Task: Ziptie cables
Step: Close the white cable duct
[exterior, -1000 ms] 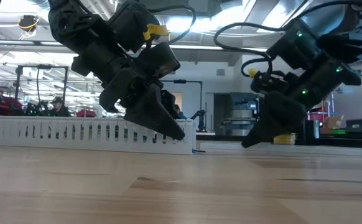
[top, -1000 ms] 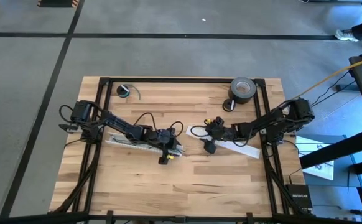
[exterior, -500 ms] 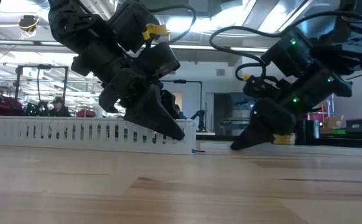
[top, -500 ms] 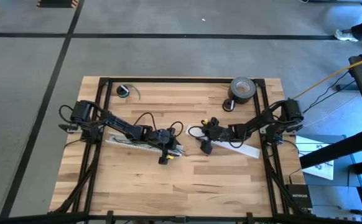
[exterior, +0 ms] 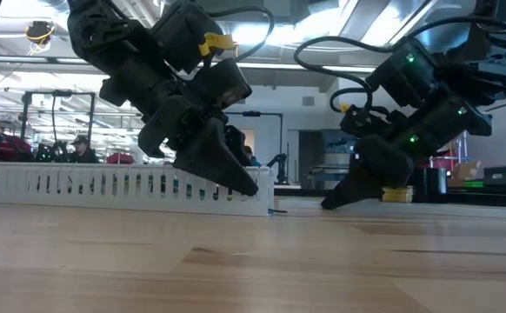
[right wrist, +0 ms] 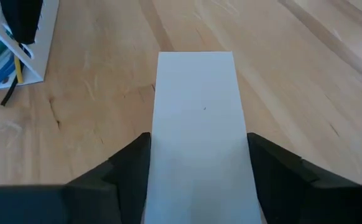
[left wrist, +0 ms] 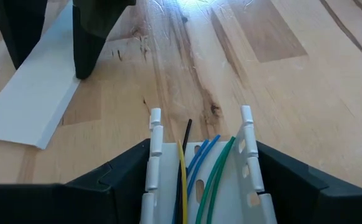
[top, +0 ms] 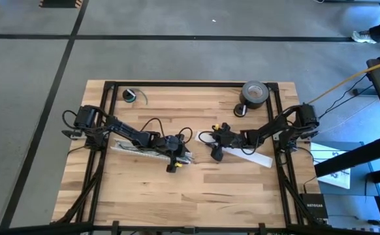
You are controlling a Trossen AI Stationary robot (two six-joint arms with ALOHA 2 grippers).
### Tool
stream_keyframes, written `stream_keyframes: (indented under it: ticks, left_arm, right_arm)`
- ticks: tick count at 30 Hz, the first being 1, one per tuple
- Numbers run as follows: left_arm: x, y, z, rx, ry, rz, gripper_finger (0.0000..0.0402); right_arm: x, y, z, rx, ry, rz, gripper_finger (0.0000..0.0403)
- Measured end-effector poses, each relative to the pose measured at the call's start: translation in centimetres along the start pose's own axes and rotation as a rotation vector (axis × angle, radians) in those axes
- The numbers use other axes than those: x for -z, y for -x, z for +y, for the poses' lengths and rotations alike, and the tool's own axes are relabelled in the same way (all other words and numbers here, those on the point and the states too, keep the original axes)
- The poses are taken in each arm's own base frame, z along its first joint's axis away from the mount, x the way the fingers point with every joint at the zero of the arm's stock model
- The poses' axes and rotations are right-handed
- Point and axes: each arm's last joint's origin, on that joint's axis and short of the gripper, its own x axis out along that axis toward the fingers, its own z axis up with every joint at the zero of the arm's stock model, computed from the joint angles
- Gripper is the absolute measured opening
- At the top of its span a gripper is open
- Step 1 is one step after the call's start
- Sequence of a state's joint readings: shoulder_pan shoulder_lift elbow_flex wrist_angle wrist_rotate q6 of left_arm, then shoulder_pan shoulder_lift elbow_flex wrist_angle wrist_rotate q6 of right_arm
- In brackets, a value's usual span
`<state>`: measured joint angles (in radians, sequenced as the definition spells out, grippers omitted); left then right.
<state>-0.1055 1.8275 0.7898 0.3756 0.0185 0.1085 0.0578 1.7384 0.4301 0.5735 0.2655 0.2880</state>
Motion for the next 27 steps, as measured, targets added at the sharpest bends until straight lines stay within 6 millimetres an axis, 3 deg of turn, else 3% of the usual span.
stream_keyframes:
  ticks: [16, 21, 27]
  left_arm:
    - [0.0, 0.0, 0.1, -0.001, 0.002, 0.000, 0.0235]
    - [0.1, 0.0, 0.4, -0.009, 0.021, 0.001, 0.0235]
    - [0.1, 0.0, 0.8, -0.019, 0.045, 0.002, 0.0235]
  right_arm:
    - [-4.1, 2.9, 1.6, -0.327, -0.069, -0.057, 0.0214]
    - [-6.0, 3.2, 3.8, -0.346, 0.036, -0.030, 0.0215]
    - [-6.2, 3.7, 5.2, -0.282, 0.109, 0.046, 0.0217]
